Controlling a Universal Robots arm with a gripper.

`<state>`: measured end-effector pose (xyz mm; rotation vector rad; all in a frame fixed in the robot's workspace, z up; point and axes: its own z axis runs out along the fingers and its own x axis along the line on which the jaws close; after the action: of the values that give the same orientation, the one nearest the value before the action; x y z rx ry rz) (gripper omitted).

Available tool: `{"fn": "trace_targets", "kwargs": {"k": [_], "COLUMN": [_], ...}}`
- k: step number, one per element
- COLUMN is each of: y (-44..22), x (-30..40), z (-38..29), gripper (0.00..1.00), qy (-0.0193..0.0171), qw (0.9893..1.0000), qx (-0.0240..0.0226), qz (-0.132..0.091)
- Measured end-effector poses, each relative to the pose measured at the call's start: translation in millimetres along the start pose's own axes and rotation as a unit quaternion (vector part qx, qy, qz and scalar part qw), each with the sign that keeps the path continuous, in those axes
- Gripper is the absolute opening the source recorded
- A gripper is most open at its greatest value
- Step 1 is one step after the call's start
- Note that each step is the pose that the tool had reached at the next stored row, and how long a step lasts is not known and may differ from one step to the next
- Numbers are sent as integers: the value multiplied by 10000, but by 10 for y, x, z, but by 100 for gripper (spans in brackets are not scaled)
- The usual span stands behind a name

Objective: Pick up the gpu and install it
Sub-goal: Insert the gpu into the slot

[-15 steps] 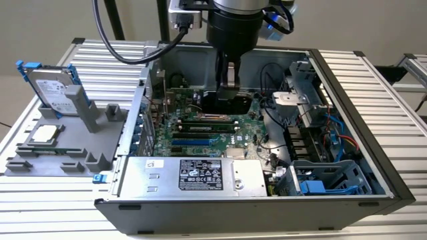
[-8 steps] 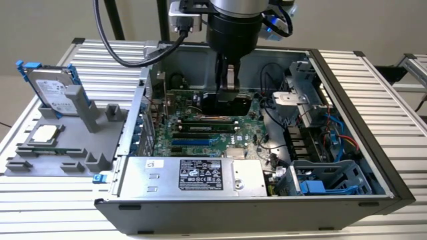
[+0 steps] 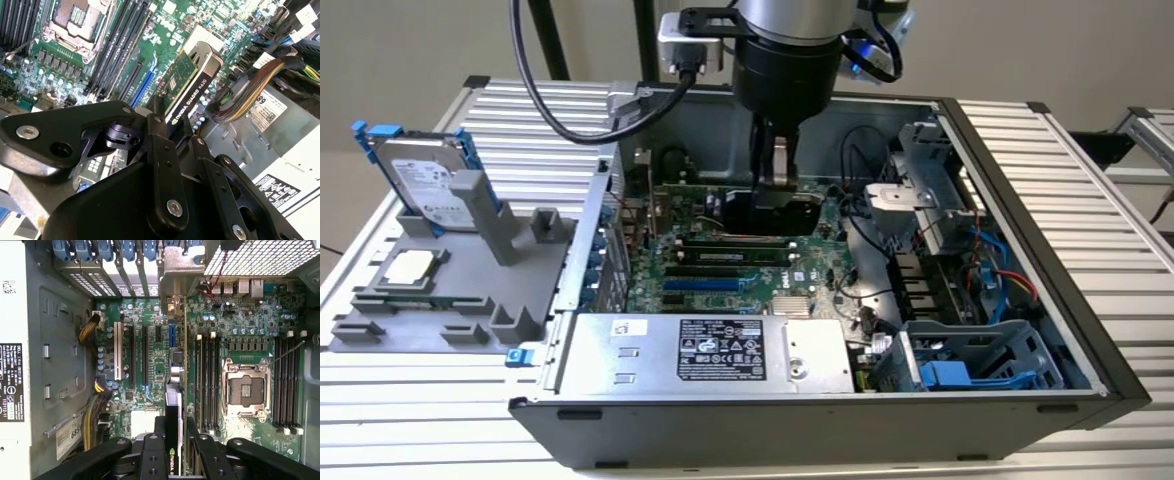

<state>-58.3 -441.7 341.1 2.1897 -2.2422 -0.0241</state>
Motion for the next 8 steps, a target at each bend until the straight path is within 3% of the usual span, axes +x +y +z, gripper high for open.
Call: {"fn": "trace_targets", "kwargs": {"k": [8], "y": [-1], "x": [0], "z": [73], "gripper": [0], "qy": [0], "qw": [10000], "qx": [0], "qz": [0]}}
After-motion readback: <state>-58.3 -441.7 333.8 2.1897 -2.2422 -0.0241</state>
